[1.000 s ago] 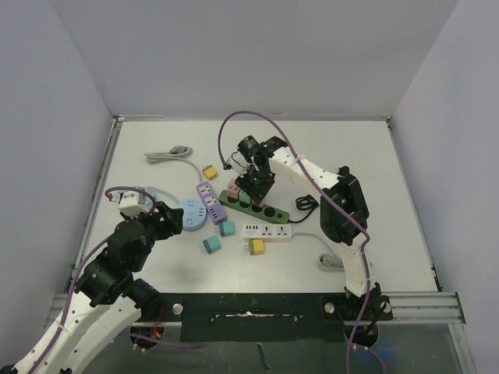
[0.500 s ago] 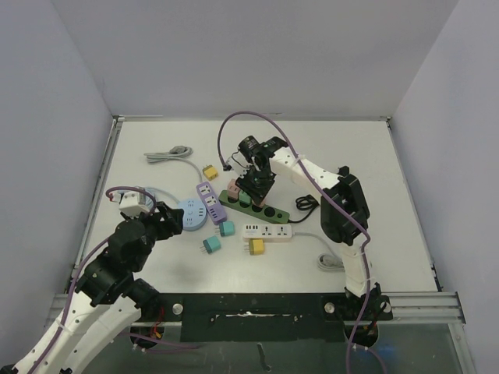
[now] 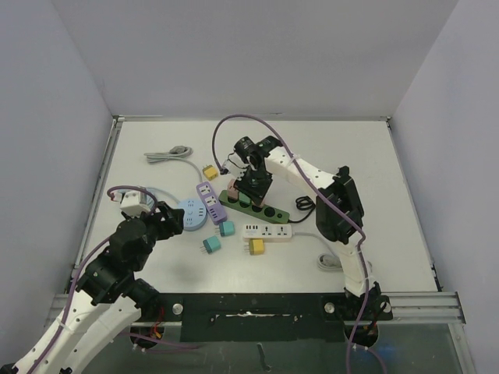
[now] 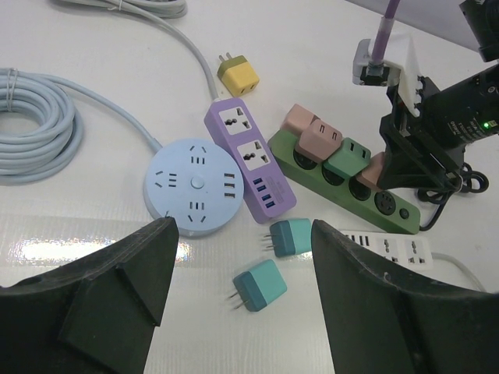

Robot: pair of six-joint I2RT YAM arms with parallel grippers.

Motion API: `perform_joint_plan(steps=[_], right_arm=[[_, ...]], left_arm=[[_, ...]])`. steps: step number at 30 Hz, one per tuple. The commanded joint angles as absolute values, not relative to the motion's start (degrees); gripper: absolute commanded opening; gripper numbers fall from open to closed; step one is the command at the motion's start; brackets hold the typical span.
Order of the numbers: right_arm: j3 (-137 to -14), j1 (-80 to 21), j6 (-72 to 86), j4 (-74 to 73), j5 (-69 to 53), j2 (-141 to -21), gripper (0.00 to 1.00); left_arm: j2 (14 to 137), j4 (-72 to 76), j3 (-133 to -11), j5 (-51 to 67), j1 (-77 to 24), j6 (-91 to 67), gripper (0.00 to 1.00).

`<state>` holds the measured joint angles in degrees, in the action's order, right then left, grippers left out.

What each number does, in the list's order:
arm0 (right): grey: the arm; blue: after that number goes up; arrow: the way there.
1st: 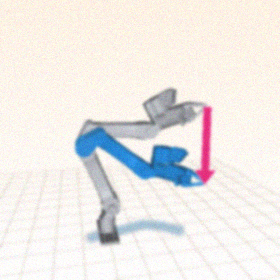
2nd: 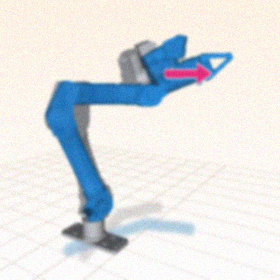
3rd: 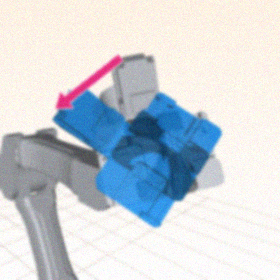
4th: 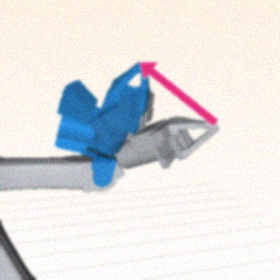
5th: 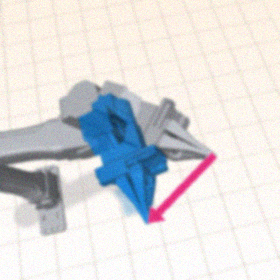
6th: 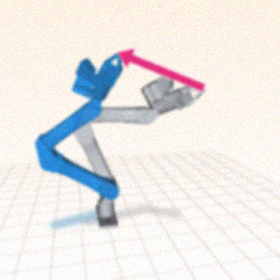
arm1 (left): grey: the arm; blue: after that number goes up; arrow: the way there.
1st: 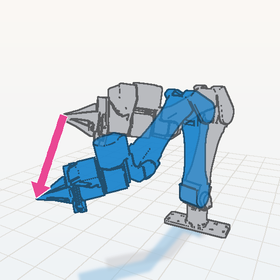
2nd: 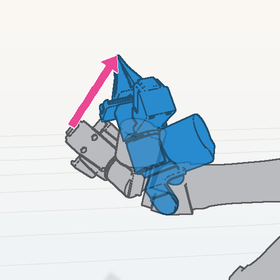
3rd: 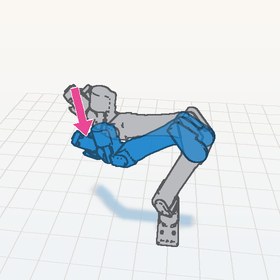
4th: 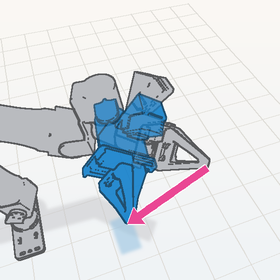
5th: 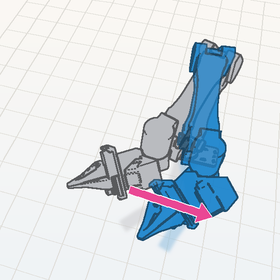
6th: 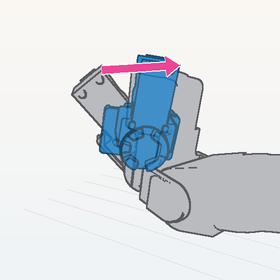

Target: Insert the plug

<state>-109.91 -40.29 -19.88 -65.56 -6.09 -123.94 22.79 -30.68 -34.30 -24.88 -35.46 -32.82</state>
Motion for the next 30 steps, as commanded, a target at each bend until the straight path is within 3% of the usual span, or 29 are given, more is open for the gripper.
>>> perform_joint_plan(steps=[1,11,24,30], right_arm=[[-111.21,-40.92,-18.1,-67.92,-3.9,-132.74,0.03],[-106.55,-40.61,-13.7,-60.5,-2.61,-132.24,0.0],[-103.19,-43.4,-8.09,-52.47,-3.34,-142.33,0.0],[-100.67,-42.37,-5.46,-48.22,-5.19,-134.84,0.0]], left_arm=[[23.27,-28.8,-34.54,-24.87,-35.24,-33.22,0.68],[23.46,-28.73,-34.55,-25.02,-35.22,-33.14,0.68],[23.83,-28.67,-34.53,-25.0,-35.24,-33.05,0.68],[25.46,-27.94,-34.29,-23.43,-35.28,-32.55,0.68]])
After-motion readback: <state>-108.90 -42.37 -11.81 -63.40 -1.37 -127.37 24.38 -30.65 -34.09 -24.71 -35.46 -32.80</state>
